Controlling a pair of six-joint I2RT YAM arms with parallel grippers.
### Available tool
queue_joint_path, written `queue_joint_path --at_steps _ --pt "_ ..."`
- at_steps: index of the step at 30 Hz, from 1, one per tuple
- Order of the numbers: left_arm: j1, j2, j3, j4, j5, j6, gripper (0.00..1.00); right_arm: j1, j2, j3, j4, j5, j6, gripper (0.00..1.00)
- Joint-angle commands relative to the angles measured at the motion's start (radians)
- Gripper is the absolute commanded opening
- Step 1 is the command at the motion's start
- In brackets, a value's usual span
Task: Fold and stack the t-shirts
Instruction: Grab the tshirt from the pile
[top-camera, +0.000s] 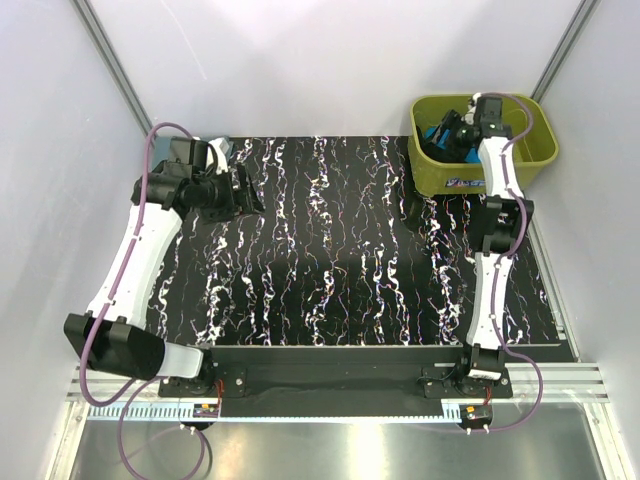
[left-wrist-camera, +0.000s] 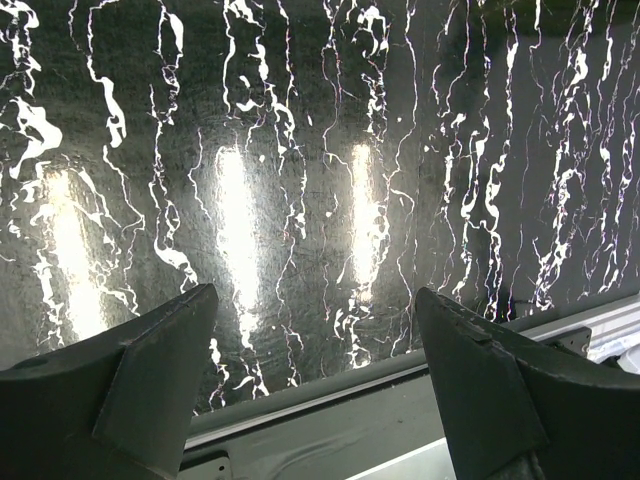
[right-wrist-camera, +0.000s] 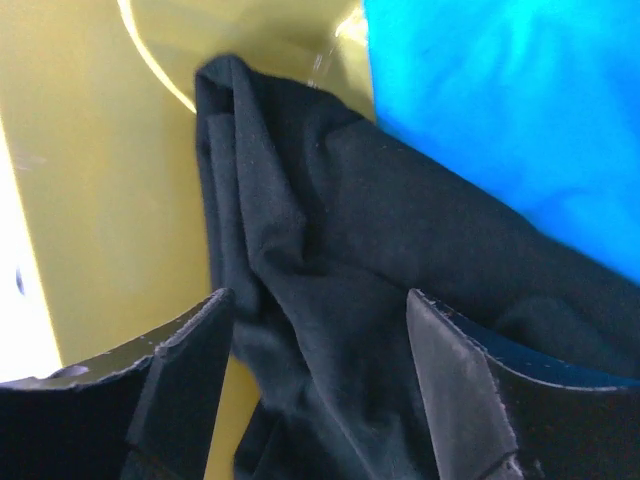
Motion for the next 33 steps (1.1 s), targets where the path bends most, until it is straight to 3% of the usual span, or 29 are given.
queue_joint_path --at_steps 1,7,11,12,13,16,21,29,33 --pt "0.006 -0.046 -0.006 0.003 -0.013 0.022 0.86 0.034 0.045 0.073 -0.030 -0.065 -0.074 0.74" --pt "0.005 -0.065 -0.020 -0.017 -0.032 0.016 0.86 0.052 0.081 0.051 -0.065 0.076 -0.120 0.56" --pt "0.006 -0.057 -0.021 -0.021 -0.024 0.011 0.86 0.057 0.116 0.129 -0.067 0.174 -0.106 0.43" --pt "0.008 -0.055 -0.024 -0.021 -0.023 0.011 0.86 0.057 0.133 0.162 -0.064 0.197 -0.099 0.36" --pt "0.008 -0.052 -0.024 -0.019 -0.021 0.009 0.86 0.057 0.136 0.212 -0.057 0.223 -0.093 0.23" --pt "0.008 -0.045 -0.024 -0.019 -0.015 0.002 0.86 0.055 0.098 0.217 0.048 0.303 -0.063 0.00" --pt "0.008 -0.039 -0.015 -0.019 -0.013 -0.003 0.86 0.055 -0.069 0.075 0.321 0.390 -0.037 0.00" --pt "0.006 -0.039 -0.015 -0.019 -0.006 -0.049 0.86 0.051 -0.200 0.077 0.464 0.534 0.001 0.00" --pt "0.008 -0.087 -0.055 -0.019 -0.006 -0.064 0.85 0.043 -0.246 0.134 0.502 0.530 0.035 0.00"
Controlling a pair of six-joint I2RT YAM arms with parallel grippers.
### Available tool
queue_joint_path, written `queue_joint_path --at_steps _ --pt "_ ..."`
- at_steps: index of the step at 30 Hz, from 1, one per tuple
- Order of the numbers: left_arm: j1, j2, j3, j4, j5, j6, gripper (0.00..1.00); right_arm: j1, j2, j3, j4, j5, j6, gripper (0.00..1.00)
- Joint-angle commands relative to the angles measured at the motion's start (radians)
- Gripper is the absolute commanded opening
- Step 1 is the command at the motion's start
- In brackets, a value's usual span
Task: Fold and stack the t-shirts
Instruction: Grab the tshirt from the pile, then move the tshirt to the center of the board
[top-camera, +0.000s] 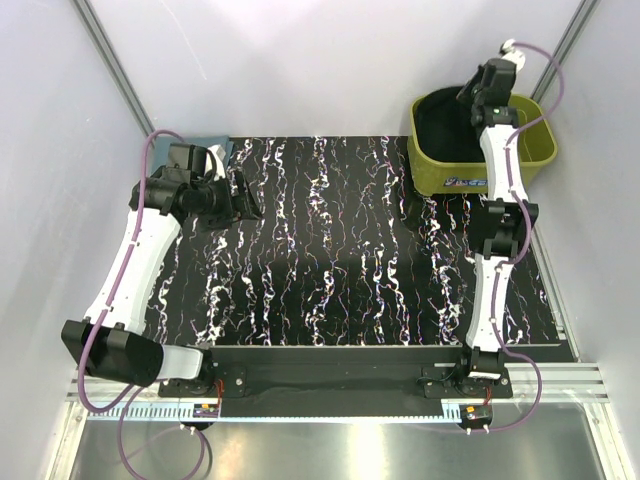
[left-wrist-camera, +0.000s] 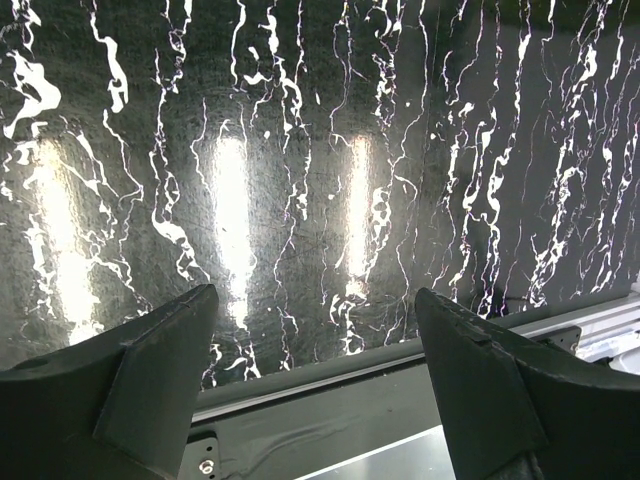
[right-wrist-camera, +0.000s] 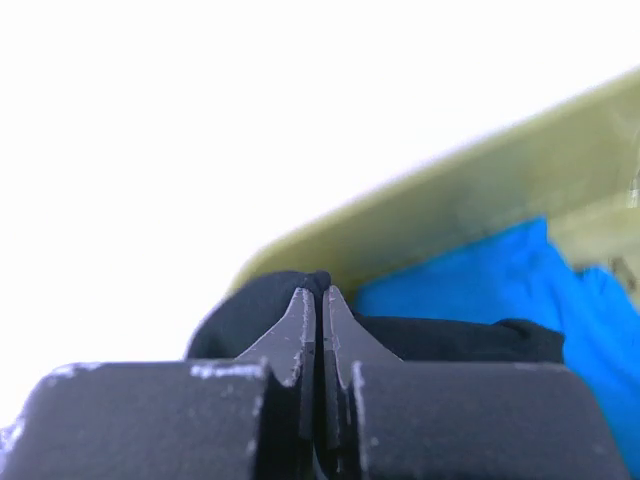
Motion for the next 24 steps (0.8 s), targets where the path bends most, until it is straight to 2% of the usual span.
queue_joint_path --at_steps 1,4,7,11,14,17,19,20,24 --pt "0.006 -0.067 -0.036 0.015 0.007 -0.030 0.85 -0.005 -0.140 0.107 0.157 0.040 0.071 0.00" --pt "0.007 -0.141 -0.098 0.015 0.000 -0.039 0.86 -0.003 -0.202 0.118 0.165 -0.014 0.143 0.00" --pt "0.007 -0.222 -0.162 0.017 -0.013 -0.059 0.91 0.015 -0.292 0.099 0.166 -0.066 0.190 0.00" --pt "0.006 -0.331 -0.259 0.049 0.036 -0.100 0.92 0.104 -0.425 0.064 0.126 -0.144 0.161 0.00" --pt "0.006 -0.408 -0.312 0.087 0.059 -0.120 0.92 0.188 -0.542 0.029 0.093 -0.148 0.073 0.00" --pt "0.003 -0.448 -0.342 0.107 0.111 -0.155 0.92 0.231 -0.645 0.000 0.083 -0.181 0.080 0.00" --pt "0.003 -0.478 -0.372 0.128 0.135 -0.180 0.92 0.245 -0.706 -0.006 0.068 -0.192 0.124 0.00" --pt "0.003 -0.488 -0.377 0.132 0.142 -0.181 0.96 0.248 -0.747 -0.017 0.065 -0.212 0.147 0.00" --pt "0.003 -0.529 -0.373 0.121 0.138 -0.181 0.99 0.259 -0.862 -0.172 0.056 -0.325 0.302 0.00"
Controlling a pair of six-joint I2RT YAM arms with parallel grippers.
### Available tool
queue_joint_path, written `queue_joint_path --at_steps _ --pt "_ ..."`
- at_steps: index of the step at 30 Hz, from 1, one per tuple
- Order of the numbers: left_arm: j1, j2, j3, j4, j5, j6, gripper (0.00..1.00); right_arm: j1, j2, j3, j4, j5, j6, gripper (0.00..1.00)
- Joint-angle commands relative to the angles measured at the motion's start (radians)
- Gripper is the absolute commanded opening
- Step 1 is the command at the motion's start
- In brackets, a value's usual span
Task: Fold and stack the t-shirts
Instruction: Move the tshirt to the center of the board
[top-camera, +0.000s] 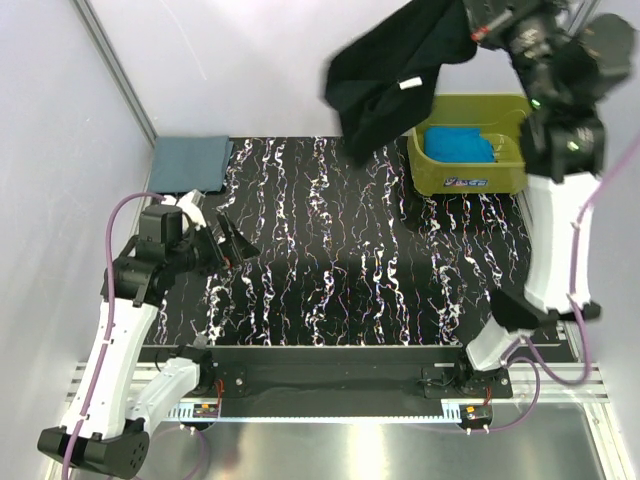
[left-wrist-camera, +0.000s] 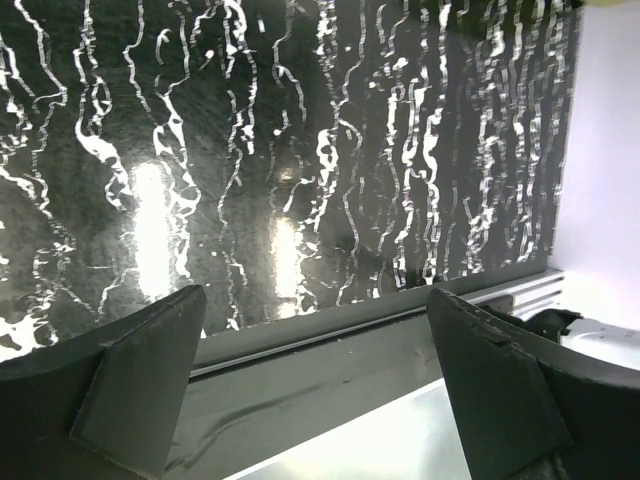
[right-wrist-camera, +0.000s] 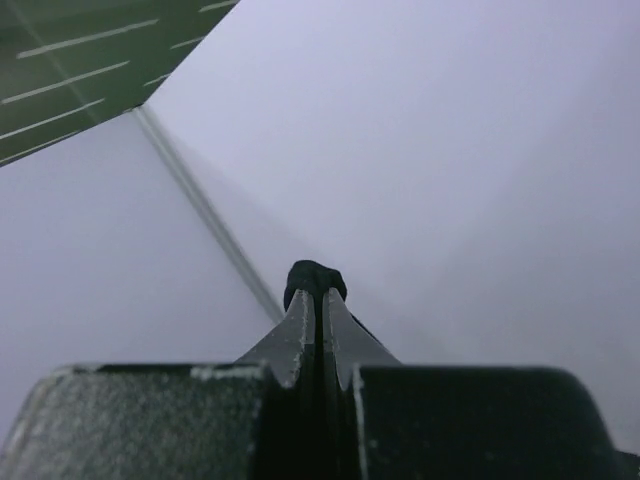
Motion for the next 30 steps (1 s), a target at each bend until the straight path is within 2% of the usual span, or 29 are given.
queue_joint_path --at_steps 1,6,9,11,15,18,22,25,26,28,30 --pt "0.003 -0.038 0.023 0.050 0.055 -0.025 0.99 0.002 -0.096 -0.193 0.039 -0.178 0.151 0.00" --pt "0.003 -0.076 0.063 0.010 0.037 -0.037 0.99 0.003 -0.260 -0.609 0.024 -0.386 0.226 0.00" --pt "0.003 -0.098 0.064 -0.026 0.028 -0.048 0.99 0.008 -0.326 -0.978 0.025 -0.512 0.260 0.01" --pt "0.003 -0.108 0.051 -0.052 -0.003 -0.068 0.99 0.009 -0.343 -1.102 0.003 -0.561 0.230 0.02" --pt "0.001 -0.136 -0.041 -0.087 -0.024 -0.115 0.96 0.008 -0.354 -1.396 -0.023 -0.463 0.126 0.04" --pt "0.001 -0.113 -0.091 -0.043 0.021 -0.134 0.93 0.008 -0.278 -1.444 -0.072 -0.402 0.066 0.05" --pt "-0.026 -0.026 -0.115 0.043 0.061 -0.141 0.92 0.008 -0.144 -1.356 -0.203 -0.345 -0.051 0.11" --pt "-0.166 0.127 -0.097 0.118 0.025 -0.132 0.93 0.008 -0.092 -1.290 -0.270 -0.279 -0.108 0.16" --pt "-0.253 0.242 -0.086 0.131 -0.013 -0.128 0.93 0.003 -0.076 -1.273 -0.303 -0.259 -0.122 0.18" --pt "-0.321 0.357 -0.056 0.143 -0.044 -0.115 0.92 -0.001 -0.061 -1.227 -0.333 -0.212 -0.159 0.21" --pt "-0.381 0.497 -0.042 0.171 -0.063 -0.115 0.91 -0.014 -0.037 -1.187 -0.382 -0.178 -0.194 0.34"
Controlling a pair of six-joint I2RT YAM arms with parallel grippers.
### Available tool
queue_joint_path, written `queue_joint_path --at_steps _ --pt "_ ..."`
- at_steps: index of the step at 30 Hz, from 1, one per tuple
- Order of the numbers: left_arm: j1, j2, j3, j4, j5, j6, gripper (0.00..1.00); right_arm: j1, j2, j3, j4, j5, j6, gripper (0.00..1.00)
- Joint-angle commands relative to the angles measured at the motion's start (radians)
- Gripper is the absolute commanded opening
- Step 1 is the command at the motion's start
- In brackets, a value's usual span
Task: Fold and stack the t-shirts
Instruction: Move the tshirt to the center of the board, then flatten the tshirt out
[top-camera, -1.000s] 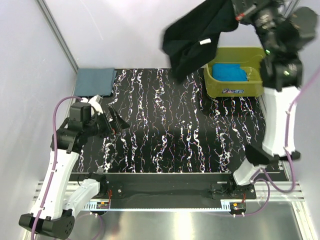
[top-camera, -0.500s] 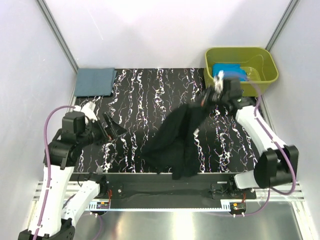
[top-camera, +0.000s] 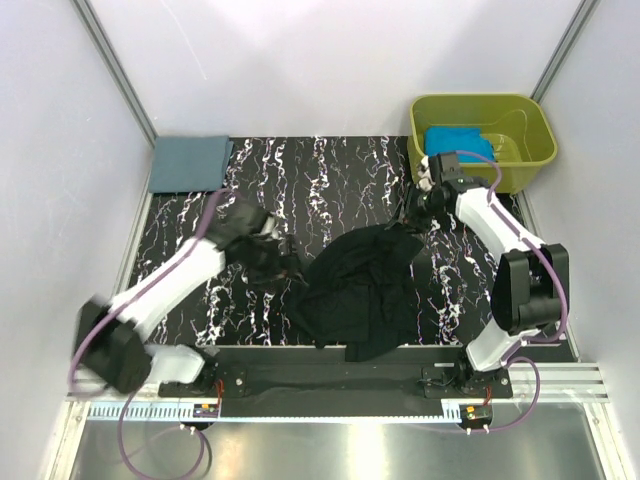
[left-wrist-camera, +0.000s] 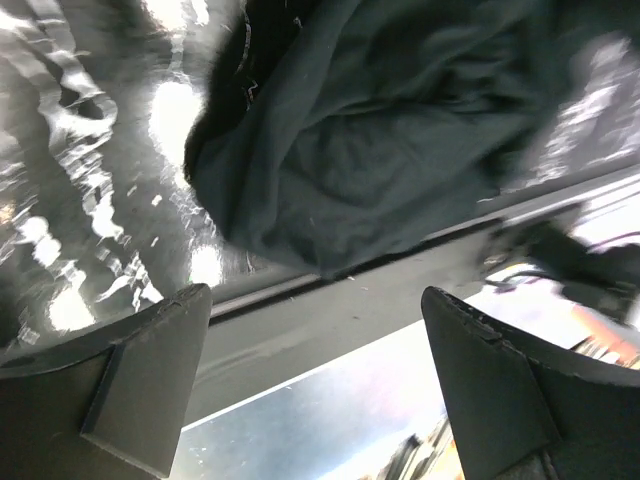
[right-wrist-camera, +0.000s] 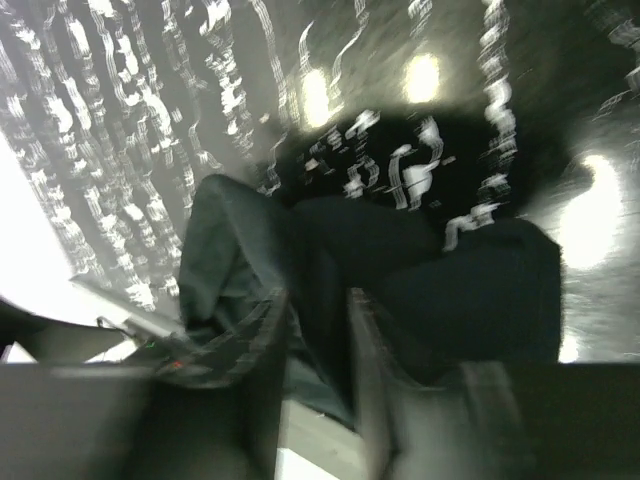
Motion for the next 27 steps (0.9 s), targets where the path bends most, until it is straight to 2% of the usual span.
queue_joint_path --at_steps 1,2,3,4,6,10,13,14,17,18,22,24,25,27 --pt "-0.078 0.163 0.040 0.081 -0.047 0.018 0.91 -0.022 0.025 0.100 -0.110 0.127 -0.118 0.41" --pt "-0.079 0.226 0.038 0.087 -0.035 0.024 0.91 -0.025 0.043 0.111 -0.151 0.138 -0.131 0.57" --pt "-0.081 0.254 0.041 0.096 -0.026 0.041 0.91 -0.030 0.046 0.125 -0.168 0.155 -0.149 0.62" --pt "-0.086 0.300 0.041 0.099 -0.029 0.046 0.92 -0.030 0.045 0.119 -0.188 0.190 -0.158 0.75" --pt "-0.095 0.331 0.034 0.115 -0.026 0.052 0.92 -0.031 0.037 0.099 -0.193 0.210 -0.169 0.83" --pt "-0.122 0.386 -0.002 0.161 -0.026 0.047 0.89 -0.034 0.035 0.033 -0.193 0.241 -0.177 0.83" --pt "-0.124 0.421 -0.048 0.202 -0.015 0.052 0.81 -0.036 0.063 0.002 -0.143 0.209 -0.175 0.78" --pt "-0.125 0.432 -0.054 0.214 -0.018 0.055 0.73 -0.036 0.069 -0.012 -0.126 0.192 -0.169 0.77" --pt "-0.124 0.455 -0.074 0.218 -0.038 0.070 0.59 -0.036 0.089 -0.015 -0.078 0.155 -0.128 0.72" --pt "-0.124 0.461 -0.078 0.222 -0.044 0.072 0.51 -0.036 0.094 -0.013 -0.068 0.154 -0.114 0.71" --pt "-0.124 0.481 -0.091 0.242 -0.067 0.078 0.34 -0.036 0.123 -0.016 0.009 0.154 -0.094 0.66" --pt "-0.124 0.480 -0.083 0.239 -0.081 0.086 0.25 -0.036 0.138 -0.004 0.026 0.154 -0.088 0.60" --pt "-0.121 0.475 -0.080 0.233 -0.090 0.089 0.15 -0.036 0.144 0.008 0.025 0.147 -0.088 0.53" --pt "-0.121 0.452 -0.060 0.196 -0.138 0.095 0.03 -0.036 0.150 0.036 0.011 0.155 -0.095 0.26"
